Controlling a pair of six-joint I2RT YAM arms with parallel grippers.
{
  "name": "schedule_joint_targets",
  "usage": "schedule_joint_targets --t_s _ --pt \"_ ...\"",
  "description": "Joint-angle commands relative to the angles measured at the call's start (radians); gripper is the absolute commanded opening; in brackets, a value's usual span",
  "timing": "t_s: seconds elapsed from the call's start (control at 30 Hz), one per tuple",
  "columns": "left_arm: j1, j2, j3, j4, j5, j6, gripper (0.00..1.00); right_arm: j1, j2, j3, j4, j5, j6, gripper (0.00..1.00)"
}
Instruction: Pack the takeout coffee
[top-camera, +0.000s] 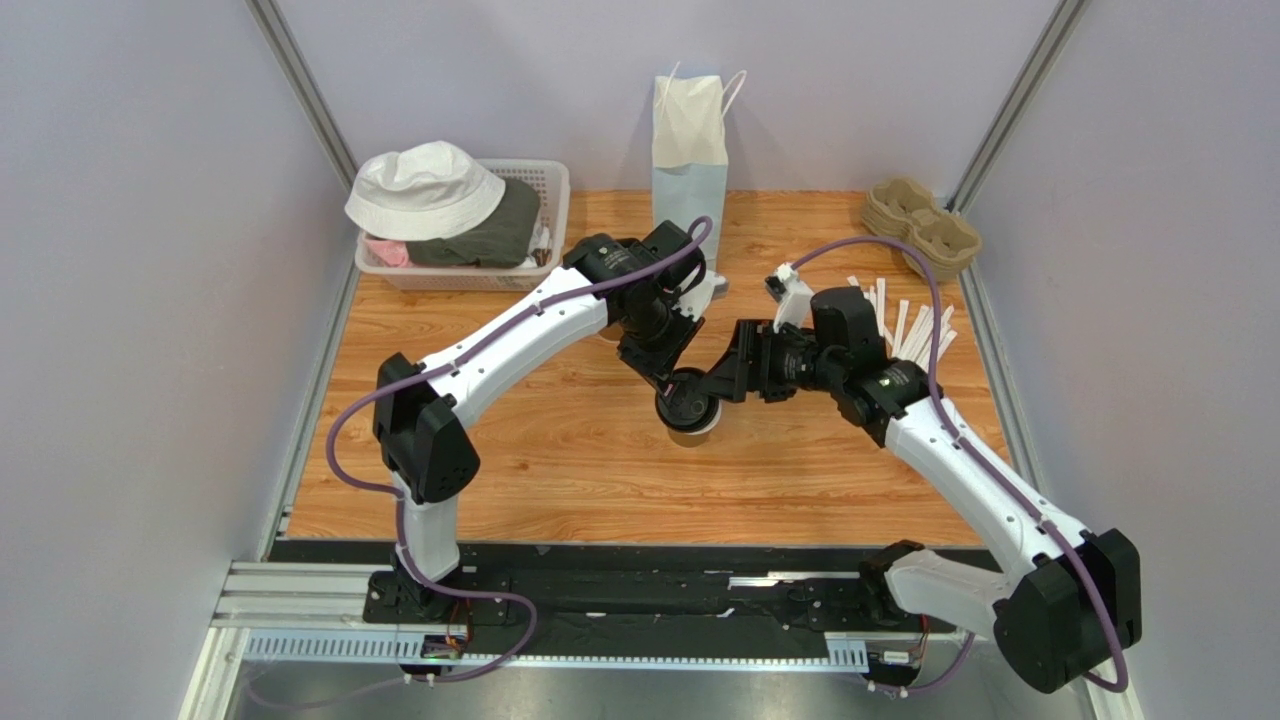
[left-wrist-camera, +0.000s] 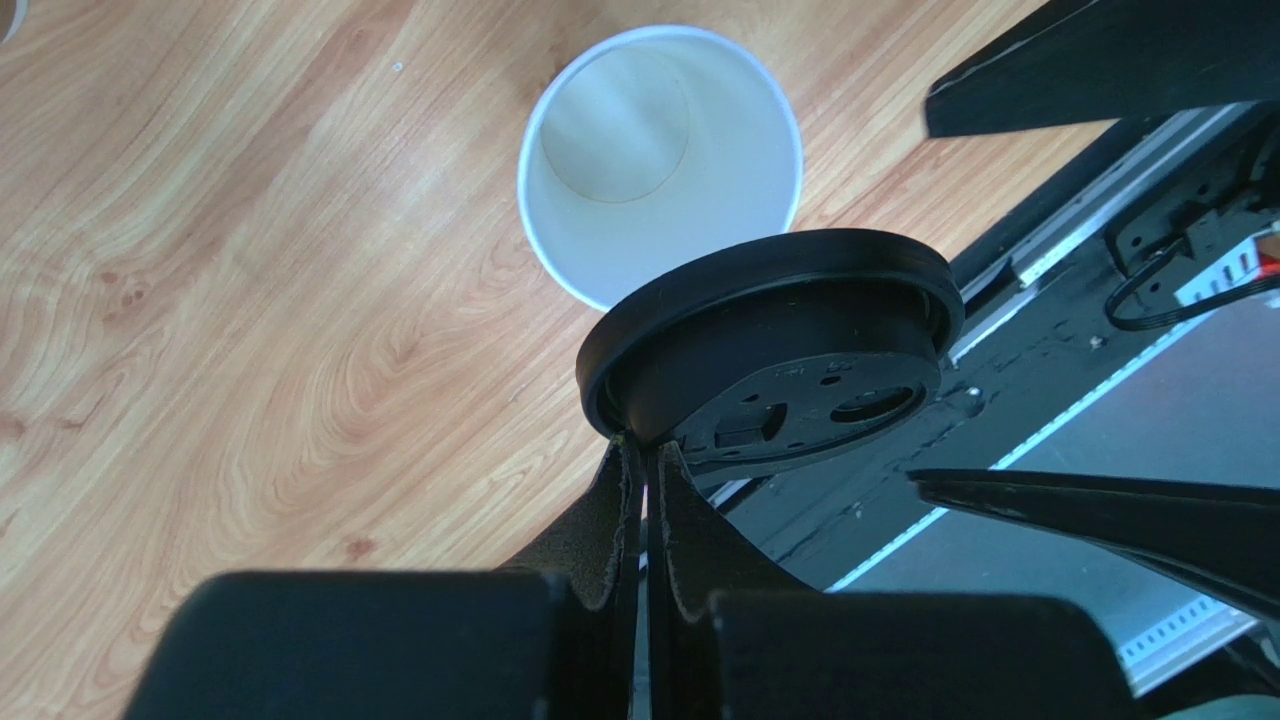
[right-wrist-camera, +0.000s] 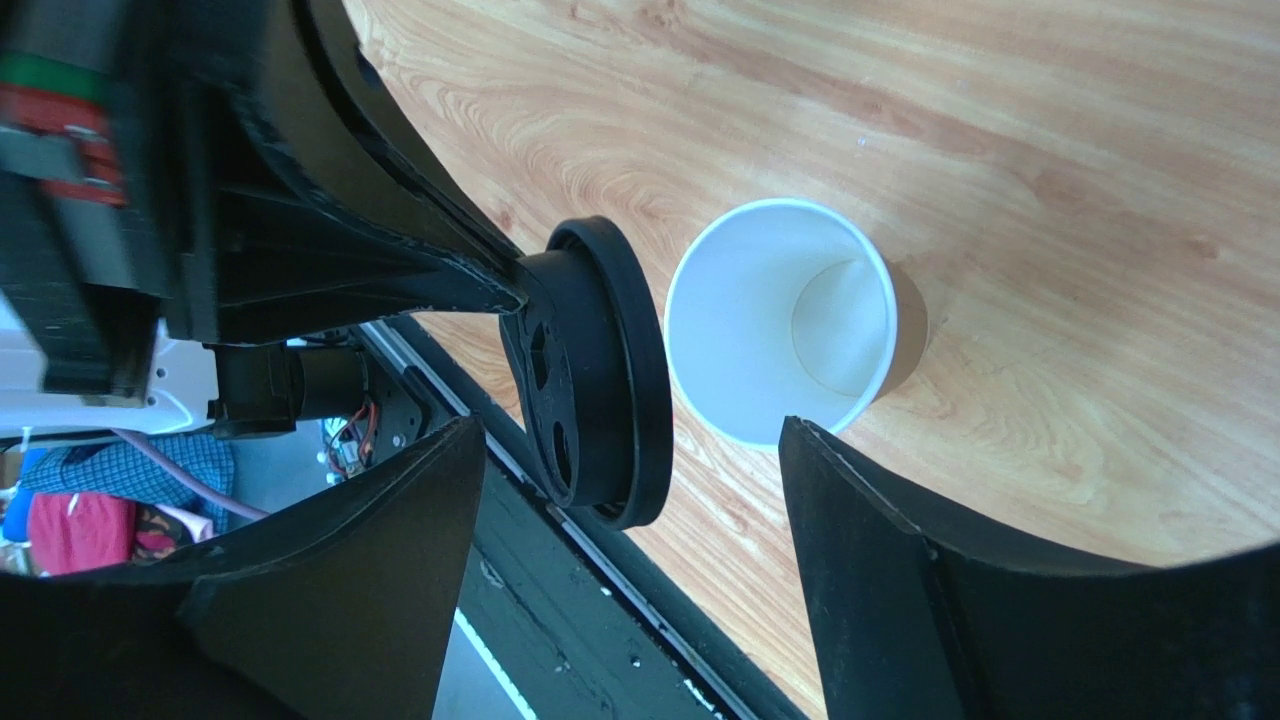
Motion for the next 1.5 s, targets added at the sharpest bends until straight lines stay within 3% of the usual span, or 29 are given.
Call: schedule_joint_targets --t_s 0.0,0.17,0.23,0.3,0.33,0.4,0.47,0.53,0.67,0.7,0.83,0.97,1.03,1.2,1.47 --pt "0.018 -0.055 0.006 0.057 0.048 -0.042 0.00 0.011 0.019 -0.023 0.076 -0.049 0.024 0.74" --pt "0.037 -0.058 -0.002 0.073 0.089 -0.061 0.00 0.012 0.038 -0.023 0.105 -0.099 0.027 0.57" --pt "0.040 -0.068 -0.015 0.096 0.103 -0.065 0.00 0.015 0.044 -0.020 0.118 -0.112 0.029 0.42" --pt "0.049 -0.090 -0.032 0.114 0.114 -0.074 0.00 0.015 0.046 -0.015 0.119 -0.124 0.030 0.33" --pt "0.055 -0.107 -0.054 0.135 0.135 -0.074 0.00 0.014 0.049 -0.012 0.118 -0.138 0.032 0.22" --pt "0.078 -0.119 -0.069 0.145 0.152 -0.055 0.00 0.012 0.049 -0.006 0.118 -0.149 0.038 0.13" --pt "0.106 -0.154 -0.081 0.162 0.194 -0.036 0.07 -0.002 0.044 0.001 0.118 -0.175 0.056 0.02" --pt "0.167 -0.220 -0.127 0.209 0.247 -0.032 0.12 -0.025 0.043 0.003 0.127 -0.210 0.107 0.00" --pt "0.267 -0.395 -0.280 0.396 0.321 -0.065 0.79 -0.054 0.038 -0.012 0.190 -0.293 0.225 0.00" --pt "0.272 -0.429 -0.343 0.437 0.304 -0.076 0.82 -0.058 0.035 -0.015 0.225 -0.308 0.248 0.00" --pt "0.273 -0.606 -0.527 0.705 0.272 -0.157 0.80 -0.080 0.038 -0.014 0.292 -0.371 0.364 0.00" --pt "0.273 -0.688 -0.701 0.953 0.319 -0.297 0.64 -0.104 0.052 0.000 0.369 -0.415 0.466 0.00" --pt "0.273 -0.703 -0.776 1.084 0.312 -0.390 0.60 -0.103 0.058 0.024 0.380 -0.432 0.480 0.00" --pt "0.275 -0.688 -0.847 1.195 0.264 -0.495 0.52 -0.106 0.067 0.066 0.386 -0.460 0.516 0.00" --pt "0.275 -0.633 -0.894 1.403 0.367 -0.616 0.40 -0.104 0.069 0.081 0.435 -0.475 0.546 0.00"
